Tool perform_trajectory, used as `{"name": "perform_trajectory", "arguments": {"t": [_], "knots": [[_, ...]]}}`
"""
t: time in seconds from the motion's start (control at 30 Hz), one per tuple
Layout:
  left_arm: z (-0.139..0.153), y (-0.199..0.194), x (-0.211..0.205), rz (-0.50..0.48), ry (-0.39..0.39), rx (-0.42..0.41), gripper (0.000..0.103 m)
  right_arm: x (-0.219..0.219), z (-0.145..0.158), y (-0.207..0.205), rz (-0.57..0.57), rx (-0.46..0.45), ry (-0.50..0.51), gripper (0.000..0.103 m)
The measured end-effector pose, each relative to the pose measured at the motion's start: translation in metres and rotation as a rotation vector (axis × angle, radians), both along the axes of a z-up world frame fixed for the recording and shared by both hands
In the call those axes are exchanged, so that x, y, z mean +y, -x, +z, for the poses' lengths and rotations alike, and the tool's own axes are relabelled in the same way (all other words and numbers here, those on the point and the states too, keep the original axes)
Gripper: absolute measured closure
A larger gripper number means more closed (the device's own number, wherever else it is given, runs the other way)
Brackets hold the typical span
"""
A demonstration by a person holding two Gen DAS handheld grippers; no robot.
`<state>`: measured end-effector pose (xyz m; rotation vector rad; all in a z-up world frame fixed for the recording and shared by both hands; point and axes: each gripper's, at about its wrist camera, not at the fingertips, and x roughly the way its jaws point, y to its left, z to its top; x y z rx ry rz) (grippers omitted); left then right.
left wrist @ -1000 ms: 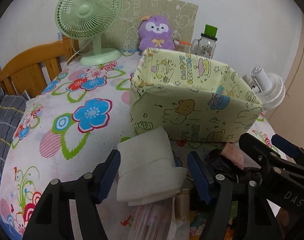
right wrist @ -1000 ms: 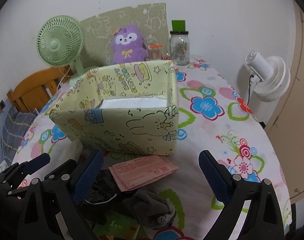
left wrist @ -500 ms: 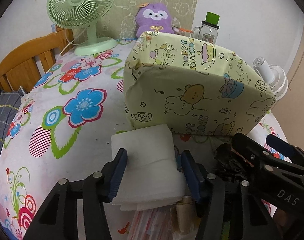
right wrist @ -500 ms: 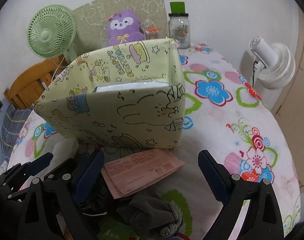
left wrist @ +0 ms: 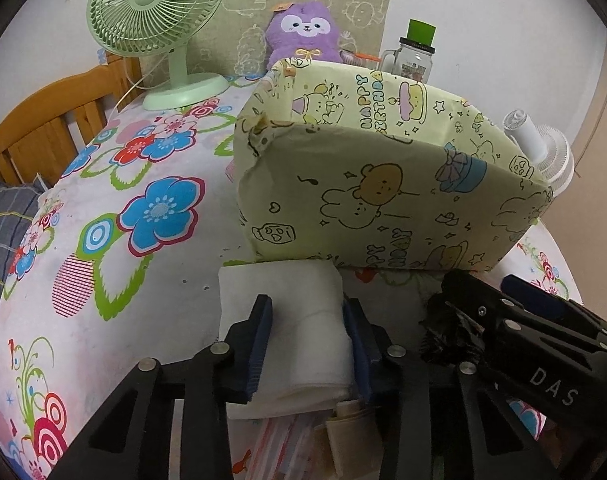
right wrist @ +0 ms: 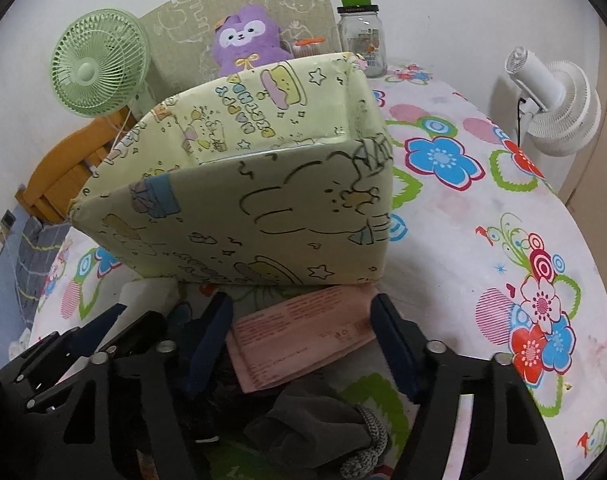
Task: Organize soft objects
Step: 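Grasp the crumpled black cloth with the right gripper while the left gripper holds the white cloth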
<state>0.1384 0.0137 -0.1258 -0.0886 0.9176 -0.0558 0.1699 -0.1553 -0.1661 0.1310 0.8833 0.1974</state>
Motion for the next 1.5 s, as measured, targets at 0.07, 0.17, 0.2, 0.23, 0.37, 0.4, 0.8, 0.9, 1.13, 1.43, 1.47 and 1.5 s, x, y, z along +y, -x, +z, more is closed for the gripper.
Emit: {"name": "perform_trajectory", "arguments": {"t": [0.07, 0.17, 0.2, 0.23, 0.37, 0.4, 0.8, 0.9, 1.13, 1.43, 1.47, 1.5], "knots": [[0.003, 0.001, 0.000, 0.000, 0.014, -0.007, 0.072, 0.004, 0.001, 0.001, 0.011, -0.003, 0.017, 0.039], [0.004, 0.000, -0.001, -0.006, 0.012, -0.012, 0.075, 0.005, 0.002, 0.001, 0.012, -0.004, 0.019, 0.040], [0.004, 0.001, -0.002, -0.009, 0.008, -0.013, 0.077, 0.004, 0.002, 0.002, 0.012, -0.002, 0.019, 0.040], [0.004, 0.001, -0.003, -0.011, 0.004, -0.013, 0.078, 0.004, 0.002, 0.002, 0.009, -0.002, 0.020, 0.040], [0.006, 0.002, -0.001, -0.009, 0.007, -0.024, 0.082, 0.003, 0.003, 0.004, 0.003, -0.002, 0.024, 0.040], [0.007, 0.003, 0.000, -0.008, 0.009, -0.028, 0.083, 0.002, 0.003, 0.004, 0.003, -0.002, 0.025, 0.040], [0.021, 0.020, 0.008, 0.014, 0.006, -0.080, 0.085, 0.006, 0.021, 0.023, 0.025, -0.055, -0.001, 0.039], [0.024, 0.026, 0.010, 0.019, 0.005, -0.093, 0.085, 0.011, 0.025, 0.030, 0.038, -0.064, 0.001, 0.039], [0.023, 0.040, 0.019, 0.023, 0.013, -0.102, 0.085, 0.029, 0.028, 0.045, 0.077, -0.070, 0.021, 0.039], [0.013, 0.044, 0.035, 0.056, 0.024, -0.089, 0.085, 0.050, 0.019, 0.052, 0.080, -0.033, 0.070, 0.039], [0.012, 0.044, 0.037, 0.056, 0.027, -0.088, 0.085, 0.051, 0.018, 0.052, 0.076, -0.032, 0.077, 0.039], [0.012, 0.044, 0.037, 0.054, 0.032, -0.085, 0.085, 0.052, 0.018, 0.052, 0.072, -0.034, 0.082, 0.039]]}}
